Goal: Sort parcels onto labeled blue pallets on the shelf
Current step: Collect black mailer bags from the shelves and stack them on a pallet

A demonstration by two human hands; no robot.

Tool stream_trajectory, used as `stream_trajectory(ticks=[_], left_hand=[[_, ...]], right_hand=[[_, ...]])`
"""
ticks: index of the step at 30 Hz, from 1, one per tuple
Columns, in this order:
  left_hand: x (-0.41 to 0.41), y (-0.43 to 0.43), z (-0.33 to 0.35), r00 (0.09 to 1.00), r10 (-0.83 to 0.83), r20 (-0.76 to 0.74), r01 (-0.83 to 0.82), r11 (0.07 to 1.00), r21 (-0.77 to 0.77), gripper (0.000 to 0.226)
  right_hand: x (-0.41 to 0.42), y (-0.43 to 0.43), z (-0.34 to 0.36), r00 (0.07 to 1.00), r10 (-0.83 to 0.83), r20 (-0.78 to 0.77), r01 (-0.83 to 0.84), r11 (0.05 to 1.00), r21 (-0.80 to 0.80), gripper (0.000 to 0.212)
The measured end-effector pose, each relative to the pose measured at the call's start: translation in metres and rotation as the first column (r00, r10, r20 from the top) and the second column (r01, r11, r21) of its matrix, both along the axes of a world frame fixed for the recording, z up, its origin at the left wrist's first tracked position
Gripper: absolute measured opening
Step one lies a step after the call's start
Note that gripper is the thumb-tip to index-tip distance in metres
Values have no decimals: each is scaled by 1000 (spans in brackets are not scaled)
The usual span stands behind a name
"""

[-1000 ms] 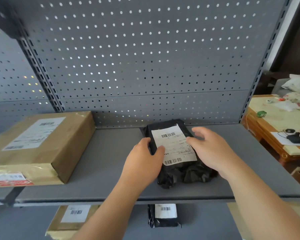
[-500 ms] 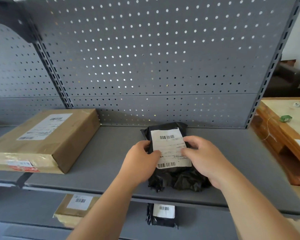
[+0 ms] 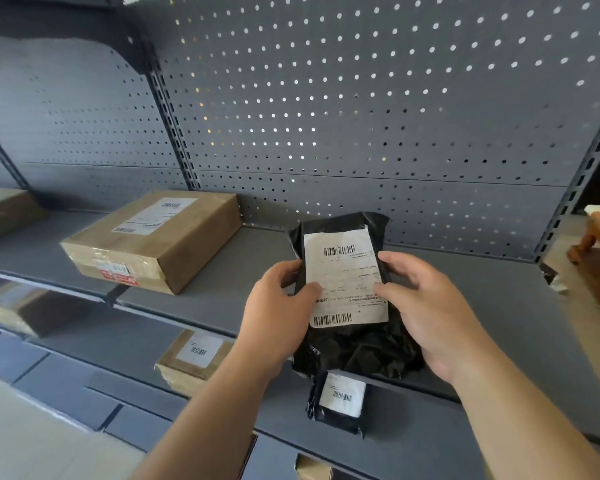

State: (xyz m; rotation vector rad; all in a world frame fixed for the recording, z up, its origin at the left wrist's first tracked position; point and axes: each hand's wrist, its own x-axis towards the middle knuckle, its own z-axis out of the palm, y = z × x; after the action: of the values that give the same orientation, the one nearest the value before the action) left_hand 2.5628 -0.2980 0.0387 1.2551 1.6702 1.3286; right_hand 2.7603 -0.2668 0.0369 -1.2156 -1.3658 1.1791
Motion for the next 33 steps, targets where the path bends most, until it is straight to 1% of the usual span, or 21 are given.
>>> stream_trajectory(ticks=[3,7,11,14,18,22,27,30,33], left_hand=[[-8,-20,1,996,77,50,-77,997,6,36],[-26,-52,1,975,171,144,-172,985,-1,32],[-54,-89,0,933,301,198,-301,953,-32,34],[-82,-119,1,894,379,238,-386,922,-18,35],[-126,-164,4,839,470,275,-494,869,22,35],[-178,-216,3,779,545,311,-582,813,33,34],[-253,-290,-6,695,650,308,-695,717,56,33],[-298,-336,-15,642,697,321,-745,665,47,29],[-335,-382,-23,574,763,297,-805,592,38,29]], right_hand=[[-10,-7,1,998,60,-18,-60,998,26,45],[-35,-19,0,986,164,-5,-163,985,62,44],[-71,-34,-1,958,286,10,-286,956,70,44],[-108,-49,3,932,361,10,-361,928,90,44],[-168,-75,10,883,470,1,-467,876,117,43],[-238,-110,12,828,560,26,-559,820,123,37],[-336,-168,7,749,661,49,-662,744,88,35],[-392,-206,-1,700,713,43,-713,696,80,32],[-445,-245,-11,646,763,18,-763,645,43,34]])
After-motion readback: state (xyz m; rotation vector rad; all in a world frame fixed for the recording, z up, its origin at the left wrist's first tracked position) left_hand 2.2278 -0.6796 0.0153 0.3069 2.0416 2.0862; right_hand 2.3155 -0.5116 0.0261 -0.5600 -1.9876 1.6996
